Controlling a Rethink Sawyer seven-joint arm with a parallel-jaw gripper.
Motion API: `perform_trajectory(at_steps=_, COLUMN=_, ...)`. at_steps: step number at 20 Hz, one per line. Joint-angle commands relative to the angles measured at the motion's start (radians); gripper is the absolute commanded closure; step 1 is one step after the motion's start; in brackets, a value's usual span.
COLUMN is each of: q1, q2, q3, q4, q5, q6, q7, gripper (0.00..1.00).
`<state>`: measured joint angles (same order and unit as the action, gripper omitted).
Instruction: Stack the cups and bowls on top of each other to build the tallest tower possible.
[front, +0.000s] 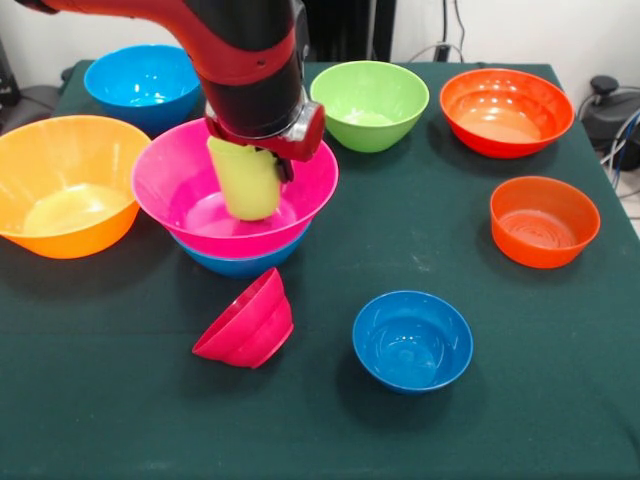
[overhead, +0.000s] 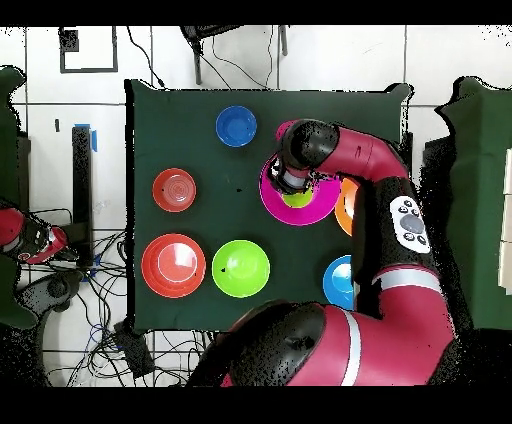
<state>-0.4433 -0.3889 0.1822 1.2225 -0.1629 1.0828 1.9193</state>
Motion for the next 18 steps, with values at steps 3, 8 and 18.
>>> perform_trajectory(at_steps=3, q1=0.004, q2=0.075, q3=0.022, q4=-0.021, q5=-0.071, q6=-0.086, q7=-0.041, gripper=1.0)
perform_trajectory(at_steps=8, q1=0.005, q2=0.061, q3=0.014, q4=-0.04, q5=-0.092, q6=-0.069, q7=-0.06, gripper=1.0)
perform_trajectory(at_steps=18, q1=0.004, q2=0.047, q3=0.008, q4=-0.079, q5=-0.112, q6=-0.052, q7=-0.085, gripper=1.0)
